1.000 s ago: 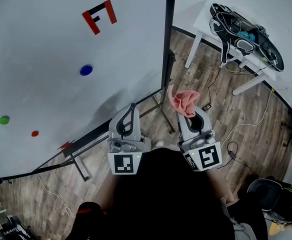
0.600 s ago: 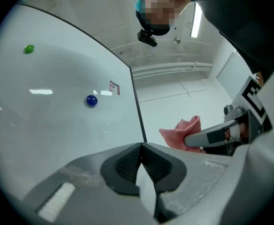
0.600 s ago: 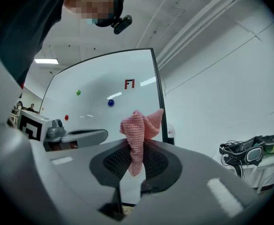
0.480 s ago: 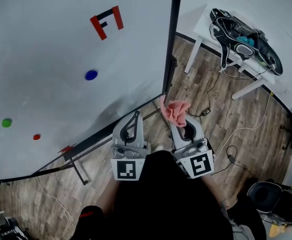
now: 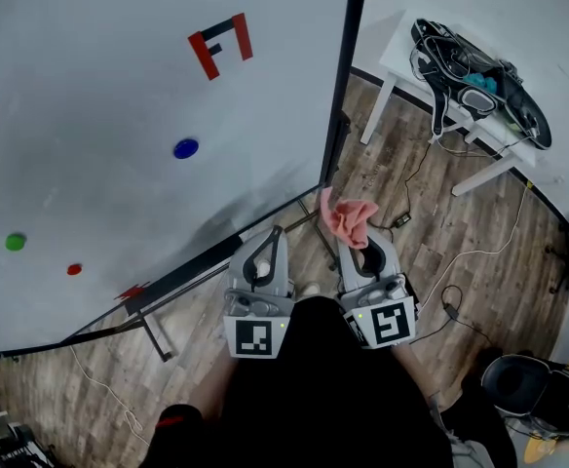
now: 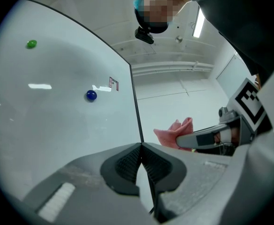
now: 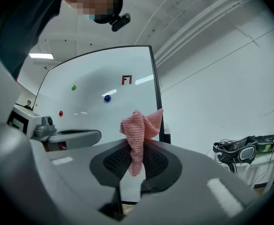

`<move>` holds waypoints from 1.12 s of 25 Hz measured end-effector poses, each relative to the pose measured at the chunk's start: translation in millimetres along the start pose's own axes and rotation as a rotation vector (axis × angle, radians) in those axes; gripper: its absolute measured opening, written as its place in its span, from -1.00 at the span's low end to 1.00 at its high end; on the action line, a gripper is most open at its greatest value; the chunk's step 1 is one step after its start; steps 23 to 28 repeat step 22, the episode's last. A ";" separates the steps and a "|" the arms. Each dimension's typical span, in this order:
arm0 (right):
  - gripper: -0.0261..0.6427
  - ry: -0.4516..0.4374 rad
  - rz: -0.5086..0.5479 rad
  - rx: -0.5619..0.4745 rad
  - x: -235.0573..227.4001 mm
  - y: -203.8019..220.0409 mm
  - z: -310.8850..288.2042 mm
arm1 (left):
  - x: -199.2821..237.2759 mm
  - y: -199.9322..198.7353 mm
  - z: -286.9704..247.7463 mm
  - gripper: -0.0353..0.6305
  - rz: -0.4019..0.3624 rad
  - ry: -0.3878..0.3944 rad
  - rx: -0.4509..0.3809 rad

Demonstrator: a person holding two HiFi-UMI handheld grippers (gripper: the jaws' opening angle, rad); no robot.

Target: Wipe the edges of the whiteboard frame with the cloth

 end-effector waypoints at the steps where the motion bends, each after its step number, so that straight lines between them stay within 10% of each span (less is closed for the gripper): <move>1: -0.78 0.003 -0.001 0.004 0.2 0.1 0.6 | -1.0 -0.3 0.4 -0.89 -0.004 0.004 0.000; 28: -0.78 0.017 -0.005 0.025 -0.1 7.0 10.4 | -1.9 1.5 10.3 -0.89 -0.019 -0.006 -0.001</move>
Point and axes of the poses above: the fingertips, and each gripper's own axes: z backward along the fingers, x to its left, y out of its underside, the point moved 3 cm from there along z, backward along the fingers, and after that the axes turned 10 degrees about -y, right-handed, at the moved point
